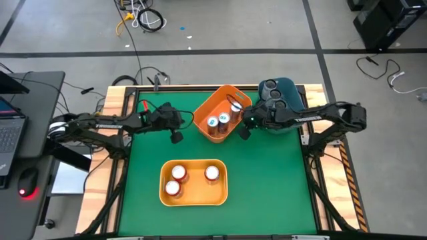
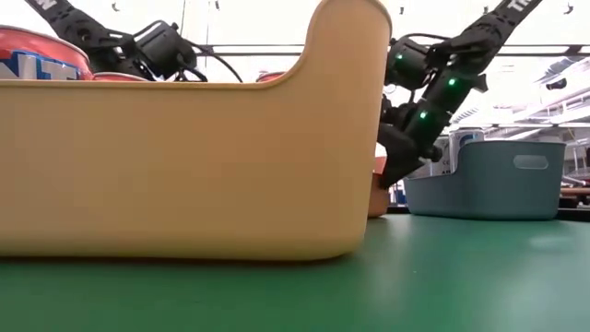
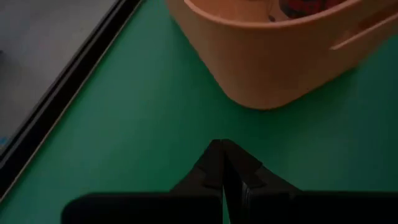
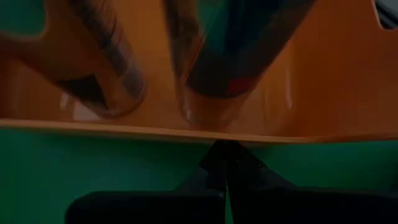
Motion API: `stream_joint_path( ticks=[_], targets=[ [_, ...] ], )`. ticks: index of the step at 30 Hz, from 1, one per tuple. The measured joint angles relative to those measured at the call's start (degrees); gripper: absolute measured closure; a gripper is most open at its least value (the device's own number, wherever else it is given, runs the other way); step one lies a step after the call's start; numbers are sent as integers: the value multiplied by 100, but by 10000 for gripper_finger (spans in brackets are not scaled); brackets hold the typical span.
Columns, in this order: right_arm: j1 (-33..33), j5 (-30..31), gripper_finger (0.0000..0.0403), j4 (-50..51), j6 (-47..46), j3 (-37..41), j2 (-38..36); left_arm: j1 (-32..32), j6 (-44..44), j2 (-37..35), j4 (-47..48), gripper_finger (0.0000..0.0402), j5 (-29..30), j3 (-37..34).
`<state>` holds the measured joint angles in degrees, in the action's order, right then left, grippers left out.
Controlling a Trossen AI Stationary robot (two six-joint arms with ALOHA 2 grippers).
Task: Sort soda cans
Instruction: Move the orange bin beside the blue bin
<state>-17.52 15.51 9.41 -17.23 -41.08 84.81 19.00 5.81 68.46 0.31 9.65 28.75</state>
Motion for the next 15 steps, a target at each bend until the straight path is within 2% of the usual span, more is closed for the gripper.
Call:
stream_joint_path(
  ticks=[7, 11, 15],
  targets=[
    [-475, 212, 403, -653, 346, -2, 142, 186, 155, 621, -1039, 401, -61, -74],
    [-769, 213, 403, -1065, 777, -2, 78, 199, 163, 1139, -1786, 401, -398, -76],
    [-830, -16, 403, -670, 990, -242, -286, 199, 113, 1691, -2352, 401, -775, 9]
  ],
)
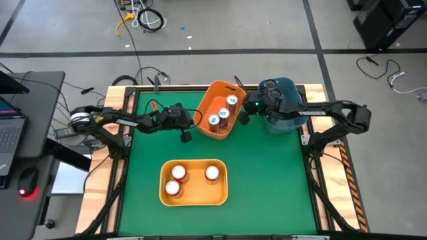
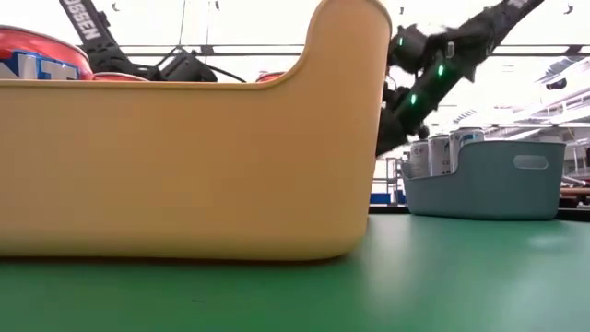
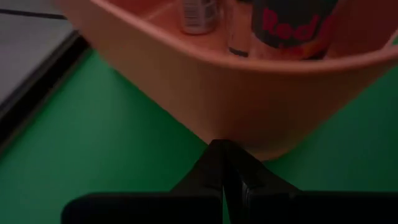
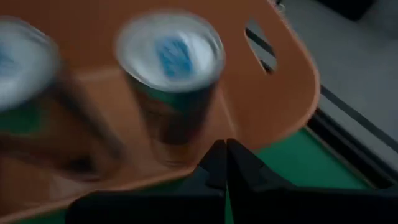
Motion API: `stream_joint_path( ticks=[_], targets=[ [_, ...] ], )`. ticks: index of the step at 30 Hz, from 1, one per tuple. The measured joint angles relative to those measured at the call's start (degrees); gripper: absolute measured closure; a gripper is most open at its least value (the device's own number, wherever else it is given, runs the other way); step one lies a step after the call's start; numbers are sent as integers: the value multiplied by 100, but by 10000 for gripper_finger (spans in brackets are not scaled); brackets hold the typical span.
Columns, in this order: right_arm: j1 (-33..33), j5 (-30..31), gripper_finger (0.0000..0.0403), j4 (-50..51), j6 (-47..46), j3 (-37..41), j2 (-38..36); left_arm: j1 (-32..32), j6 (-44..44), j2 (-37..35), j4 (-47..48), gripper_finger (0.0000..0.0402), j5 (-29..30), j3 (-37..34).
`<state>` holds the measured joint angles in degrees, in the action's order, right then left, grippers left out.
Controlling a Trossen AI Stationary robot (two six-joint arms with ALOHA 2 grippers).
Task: Sort soda cans
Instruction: Move the orange bin beside the blue bin
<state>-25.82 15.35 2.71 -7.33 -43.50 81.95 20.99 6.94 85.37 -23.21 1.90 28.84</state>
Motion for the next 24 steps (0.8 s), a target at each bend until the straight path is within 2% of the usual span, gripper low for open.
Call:
stream_joint_path(
  ticks=[6, 10, 13, 15, 18, 20, 24],
  targets=[
    [518, -261, 403, 1565, 25, -703, -959, -175, -114, 773, -133, 401, -384, 532],
    [1103, -709, 403, 1909, -79, -763, -1454, -345, -90, 1252, -281, 401, -438, 900],
    [1590, -748, 403, 2304, -307, -761, -1598, -401, -18, 1592, -371, 401, -451, 1219],
    [1898, -669, 403, 2589, -458, -759, -1607, -418, 30, 1816, -392, 401, -443, 1457],
    [2278, -214, 403, 3225, -822, -757, -1642, -420, 50, 2066, -385, 401, -457, 1777],
    [2417, 34, 403, 3692, -1148, -757, -1679, -416, 58, 2136, -369, 401, -454, 1925],
    [2507, 140, 403, 4676, -1812, -755, -1708, -336, 179, 2165, -373, 401, -464, 2162]
  ],
)
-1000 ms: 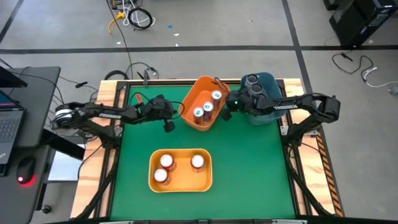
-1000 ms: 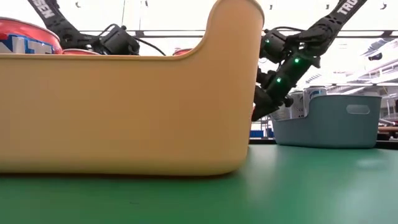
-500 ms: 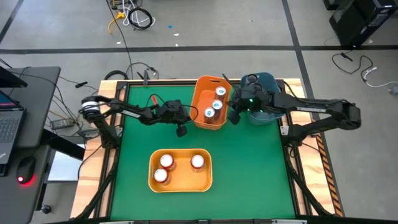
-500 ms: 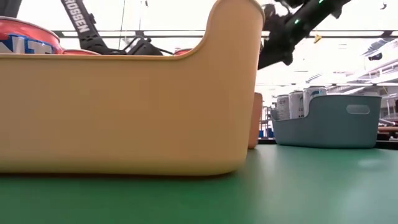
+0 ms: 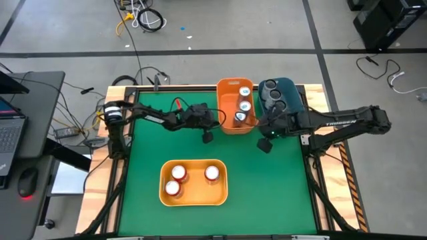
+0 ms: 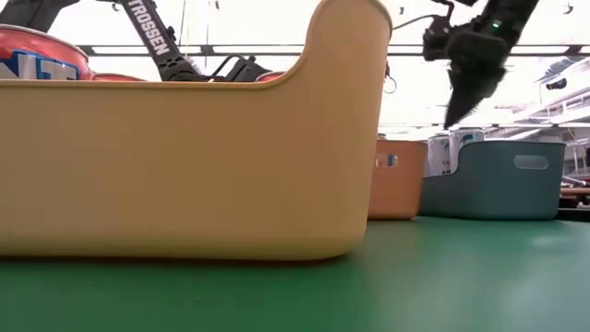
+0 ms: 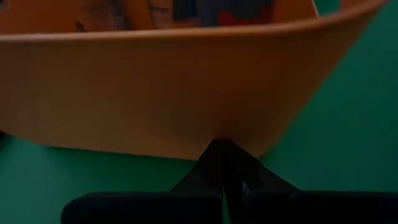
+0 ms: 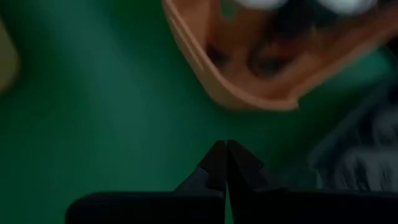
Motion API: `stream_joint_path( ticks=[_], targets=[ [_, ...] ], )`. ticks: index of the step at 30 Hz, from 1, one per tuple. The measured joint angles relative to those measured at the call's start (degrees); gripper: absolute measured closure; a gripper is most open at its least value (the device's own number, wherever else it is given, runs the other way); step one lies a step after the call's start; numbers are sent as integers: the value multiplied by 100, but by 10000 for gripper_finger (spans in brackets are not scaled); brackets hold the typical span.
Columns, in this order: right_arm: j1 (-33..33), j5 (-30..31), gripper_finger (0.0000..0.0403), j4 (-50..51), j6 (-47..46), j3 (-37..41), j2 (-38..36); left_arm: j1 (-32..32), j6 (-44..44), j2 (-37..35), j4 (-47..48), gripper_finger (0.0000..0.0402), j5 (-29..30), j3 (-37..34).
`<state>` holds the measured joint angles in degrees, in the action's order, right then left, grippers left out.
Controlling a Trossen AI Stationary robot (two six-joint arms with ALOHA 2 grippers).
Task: Sort soda cans
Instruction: Move the orange bin beside the blue bin, then adjust the yellow bin
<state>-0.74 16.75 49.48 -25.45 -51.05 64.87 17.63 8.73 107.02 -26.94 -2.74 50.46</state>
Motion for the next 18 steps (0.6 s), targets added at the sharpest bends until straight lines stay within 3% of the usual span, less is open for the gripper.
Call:
stream_joint_path(
  ticks=[7, 12, 18],
  targets=[
    [-1, 260, 403, 1101, -765, 2, -1, 200, 3, -2, -101, 401, -339, 159],
    [-76, 629, 403, 1219, -736, 4, 19, 269, 13, -56, -195, 401, -357, 161],
    [151, 414, 403, 583, -147, 4, -179, 194, 441, -1390, 1229, 401, -429, 172]
  ],
)
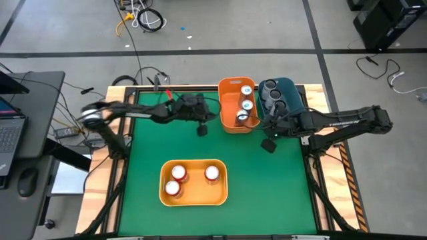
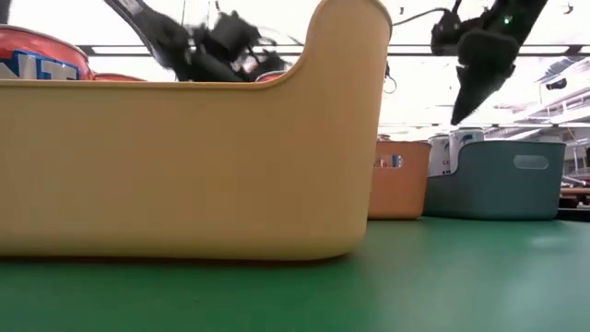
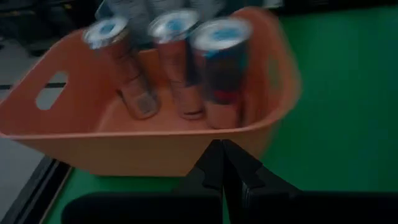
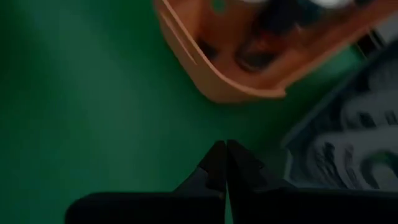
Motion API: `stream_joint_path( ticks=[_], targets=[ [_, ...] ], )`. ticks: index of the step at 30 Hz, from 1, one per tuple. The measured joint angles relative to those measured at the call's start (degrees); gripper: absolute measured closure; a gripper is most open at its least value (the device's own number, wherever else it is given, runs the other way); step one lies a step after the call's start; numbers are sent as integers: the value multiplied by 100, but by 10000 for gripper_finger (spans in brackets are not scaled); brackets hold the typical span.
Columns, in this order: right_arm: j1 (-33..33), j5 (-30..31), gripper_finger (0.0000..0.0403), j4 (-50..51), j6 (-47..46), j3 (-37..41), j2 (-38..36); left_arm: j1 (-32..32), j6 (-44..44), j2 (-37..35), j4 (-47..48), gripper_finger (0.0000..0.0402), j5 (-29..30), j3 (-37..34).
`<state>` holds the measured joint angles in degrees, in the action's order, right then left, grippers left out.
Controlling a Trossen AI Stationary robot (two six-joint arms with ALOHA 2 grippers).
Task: Sort soda cans
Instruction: Adjust the yellow bin
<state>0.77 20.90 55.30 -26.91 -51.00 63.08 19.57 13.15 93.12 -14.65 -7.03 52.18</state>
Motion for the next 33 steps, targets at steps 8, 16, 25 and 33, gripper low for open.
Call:
stream_joint_path(
  ticks=[8, 16, 25, 33],
  targets=[
    [373, -451, 403, -1268, 551, 0, -28, -1012, -121, -2129, 2994, 401, 168, -2],
    [792, -602, 403, -2339, 901, 0, 647, -3475, -1348, -2797, 4295, 401, 1620, 120],
    [1146, -858, 403, -3140, 900, 0, 903, -5643, -2393, -1612, 4605, 401, 1999, 1101],
    [1424, -859, 403, -3247, 751, -2, 920, -6528, -3535, 237, 4734, 401, 1820, 2225]
  ],
)
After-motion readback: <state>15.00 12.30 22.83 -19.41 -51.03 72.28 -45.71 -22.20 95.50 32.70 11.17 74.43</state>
